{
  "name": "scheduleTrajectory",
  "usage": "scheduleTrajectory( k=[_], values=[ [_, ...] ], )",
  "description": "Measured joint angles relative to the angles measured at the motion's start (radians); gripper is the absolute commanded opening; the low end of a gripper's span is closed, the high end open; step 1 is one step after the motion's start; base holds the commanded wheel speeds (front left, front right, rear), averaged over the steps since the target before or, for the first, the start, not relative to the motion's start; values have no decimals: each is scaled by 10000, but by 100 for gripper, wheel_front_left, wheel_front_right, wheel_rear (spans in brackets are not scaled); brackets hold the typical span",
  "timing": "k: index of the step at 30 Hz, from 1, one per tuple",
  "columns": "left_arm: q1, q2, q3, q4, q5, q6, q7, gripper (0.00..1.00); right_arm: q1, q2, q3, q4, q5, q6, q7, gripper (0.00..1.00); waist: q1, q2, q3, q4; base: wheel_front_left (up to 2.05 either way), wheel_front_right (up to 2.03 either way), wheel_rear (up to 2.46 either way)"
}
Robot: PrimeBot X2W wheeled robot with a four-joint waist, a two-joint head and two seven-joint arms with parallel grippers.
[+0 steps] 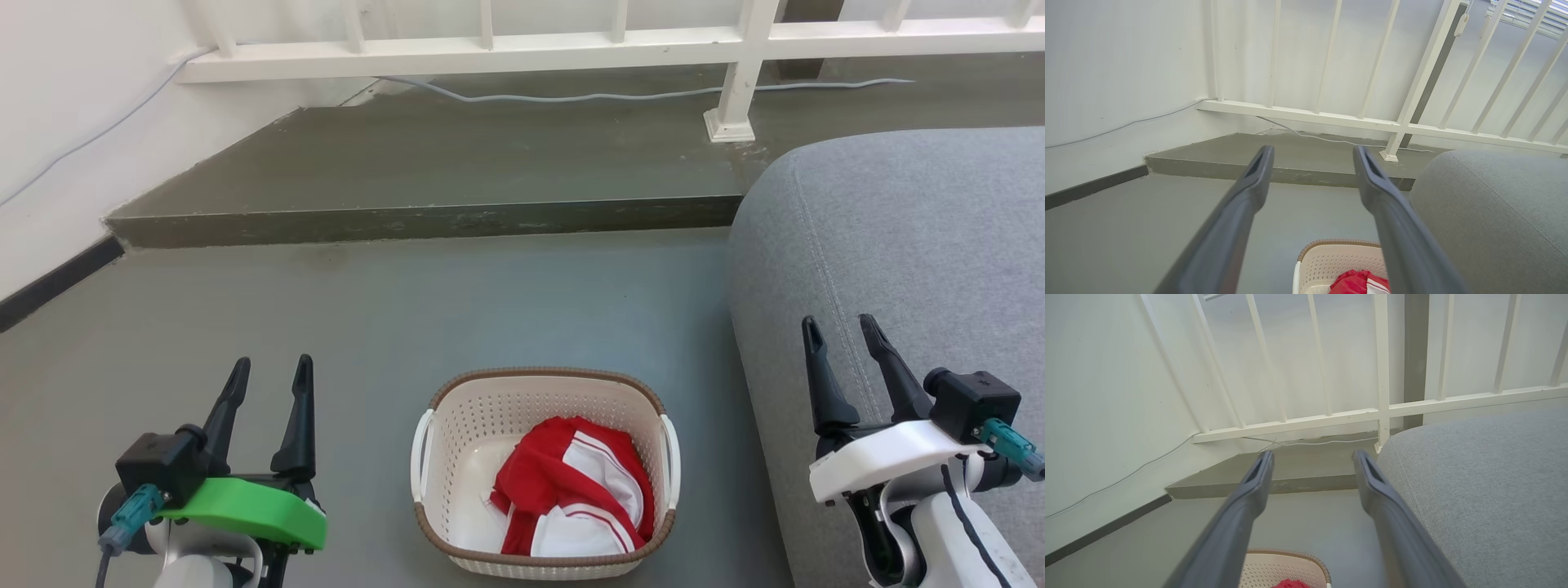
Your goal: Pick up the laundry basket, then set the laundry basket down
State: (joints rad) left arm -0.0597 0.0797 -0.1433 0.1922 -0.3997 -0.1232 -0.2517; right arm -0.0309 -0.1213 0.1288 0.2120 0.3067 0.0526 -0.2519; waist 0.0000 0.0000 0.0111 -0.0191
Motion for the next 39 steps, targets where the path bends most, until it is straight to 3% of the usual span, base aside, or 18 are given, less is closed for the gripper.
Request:
scheduleTrajectory(
  k=[19, 20, 31, 39],
  values=[
    [9, -82, -8, -4, 67, -10, 0, 100, -1, 211, -201, -8, -178, 207, 0, 100, 0, 0, 30, -50, 0, 0, 0],
    [9, -84, -61, -12, 58, -10, 0, 0, -1, 219, -207, -8, -178, 209, 0, 0, 0, 0, 33, -55, 0, 0, 0],
    [277, -280, -197, 531, -337, -6, 117, 0, 395, 443, -293, 564, 240, 203, 165, 0, 0, 0, 25, -43, 0, 0, 0],
    [283, -282, -92, 523, -1572, -6, 359, 0, 348, 485, -593, 690, 1461, 209, 518, 0, 0, 0, 16, -19, 0, 0, 0]
  ],
)
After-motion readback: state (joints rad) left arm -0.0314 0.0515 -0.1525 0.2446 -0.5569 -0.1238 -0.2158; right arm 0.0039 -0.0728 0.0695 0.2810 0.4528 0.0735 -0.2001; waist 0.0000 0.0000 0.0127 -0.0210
